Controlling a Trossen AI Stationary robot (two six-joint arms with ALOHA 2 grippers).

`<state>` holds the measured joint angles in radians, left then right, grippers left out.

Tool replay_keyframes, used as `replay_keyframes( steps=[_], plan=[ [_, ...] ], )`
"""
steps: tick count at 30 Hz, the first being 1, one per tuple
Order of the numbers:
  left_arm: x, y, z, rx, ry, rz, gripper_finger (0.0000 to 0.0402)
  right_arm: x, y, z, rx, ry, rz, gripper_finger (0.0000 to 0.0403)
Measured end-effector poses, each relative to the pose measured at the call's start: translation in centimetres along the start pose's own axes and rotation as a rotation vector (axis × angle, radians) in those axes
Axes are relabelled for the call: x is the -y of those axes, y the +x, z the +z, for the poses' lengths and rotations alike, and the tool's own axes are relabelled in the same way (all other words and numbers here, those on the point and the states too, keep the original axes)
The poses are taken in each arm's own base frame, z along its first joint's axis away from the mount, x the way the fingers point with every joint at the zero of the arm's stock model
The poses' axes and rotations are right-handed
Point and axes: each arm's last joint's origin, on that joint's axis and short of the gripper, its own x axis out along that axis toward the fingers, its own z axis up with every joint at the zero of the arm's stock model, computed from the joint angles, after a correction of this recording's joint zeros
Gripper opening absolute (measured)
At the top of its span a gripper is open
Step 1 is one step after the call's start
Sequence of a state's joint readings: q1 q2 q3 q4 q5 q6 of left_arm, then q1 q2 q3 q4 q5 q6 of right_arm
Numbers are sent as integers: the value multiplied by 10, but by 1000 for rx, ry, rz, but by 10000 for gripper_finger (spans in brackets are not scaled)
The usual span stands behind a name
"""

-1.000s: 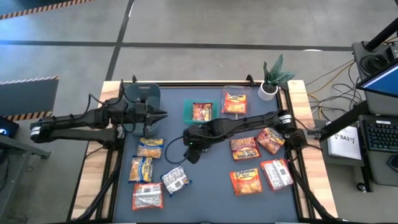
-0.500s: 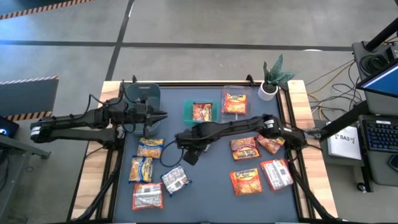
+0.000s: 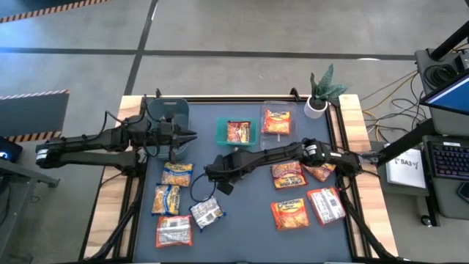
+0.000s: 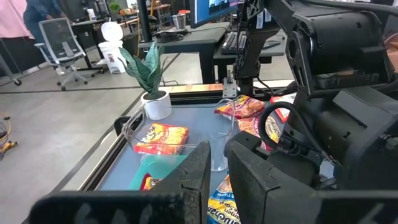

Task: Sort Maruchan noodles
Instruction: Put the blue noodle pack into the dark blue bin

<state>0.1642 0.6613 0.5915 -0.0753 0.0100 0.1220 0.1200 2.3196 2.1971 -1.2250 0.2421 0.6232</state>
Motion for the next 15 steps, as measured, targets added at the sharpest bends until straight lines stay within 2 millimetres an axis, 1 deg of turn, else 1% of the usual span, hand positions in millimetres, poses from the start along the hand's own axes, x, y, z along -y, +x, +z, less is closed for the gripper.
replay_keyframes(
  steps=[5,8,10,13,15],
  plan=[
    [0,1,0,-3,2,0,39,-1,2,1,21,-41,-13,90],
    [0,1,0,-4,16,0,39,-7,5,-2,18,-240,-16,96],
    [0,1,0,-5,20,0,39,-13,4,-6,19,-355,-12,102],
    [0,1,0,-4,23,0,39,-19,2,-9,45,-432,-18,115],
    [0,1,0,-4,23,0,39,-19,2,-10,57,-452,-48,125]
  ],
)
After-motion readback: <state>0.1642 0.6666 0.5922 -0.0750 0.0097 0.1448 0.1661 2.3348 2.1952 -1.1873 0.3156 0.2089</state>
